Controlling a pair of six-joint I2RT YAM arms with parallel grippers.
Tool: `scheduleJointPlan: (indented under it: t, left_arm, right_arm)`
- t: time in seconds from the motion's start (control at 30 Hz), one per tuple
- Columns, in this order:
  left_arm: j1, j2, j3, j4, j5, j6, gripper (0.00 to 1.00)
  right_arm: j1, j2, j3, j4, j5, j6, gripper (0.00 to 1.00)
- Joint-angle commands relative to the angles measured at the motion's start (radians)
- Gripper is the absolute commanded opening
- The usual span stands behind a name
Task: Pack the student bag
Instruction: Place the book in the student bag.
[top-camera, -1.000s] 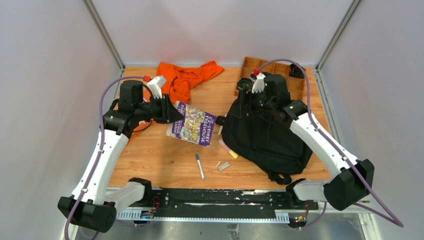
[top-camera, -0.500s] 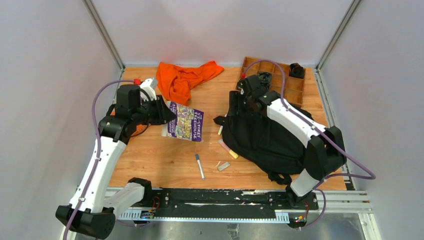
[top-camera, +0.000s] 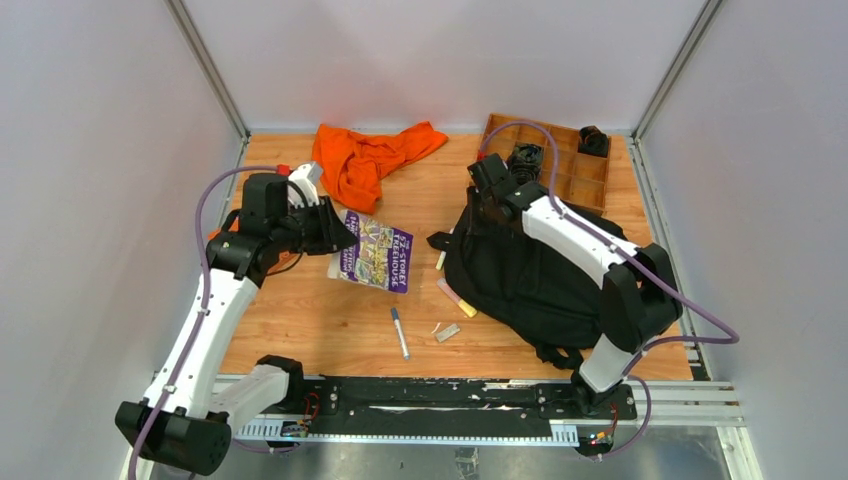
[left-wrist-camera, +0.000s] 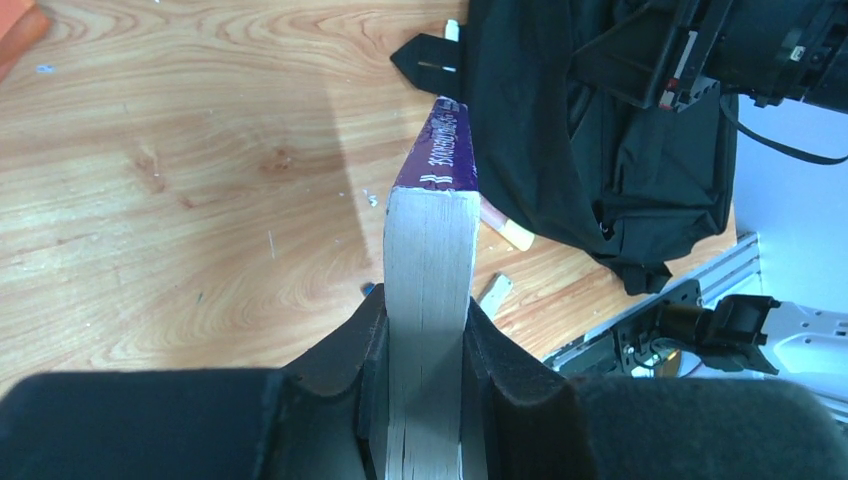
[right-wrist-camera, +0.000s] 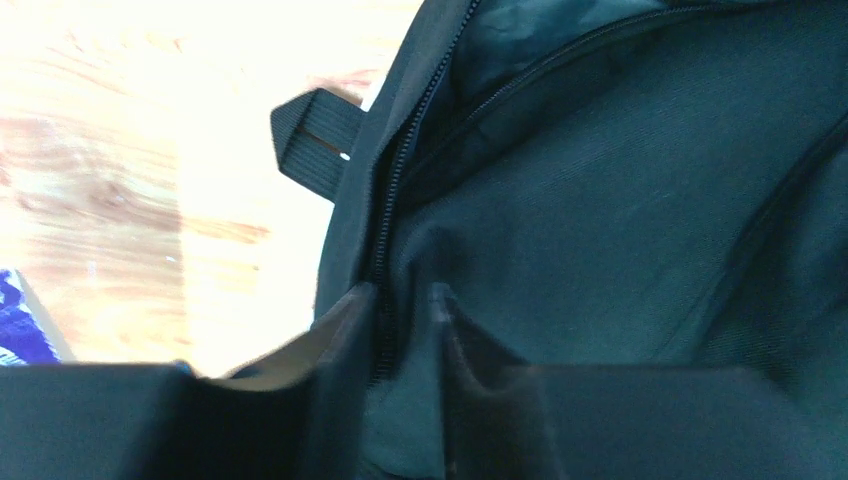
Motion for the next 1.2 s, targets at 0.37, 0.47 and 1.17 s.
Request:
scheduleJointPlan:
  t: [0.37,0.47,1.17]
  left_arm:
    - [-0.061,0.107,0.093,0.279,0.238,-0.220,0.00]
    - [-0.103,0.145,0.099,0.372,0.257,-0.279,0.00]
    - [-0.247,0.622,0.146,0.748,0.327,-0.434,0.00]
  right_arm:
    - [-0.004,-0.325,-0.101,-0.040,0.136,-0.075,0.00]
    - [-0.030,-0.403,-0.117,-0.027,0.061,-0.117,0.00]
    - [-0.111,-0.623,-0.231,0.147,-0.271,-0.179,0.00]
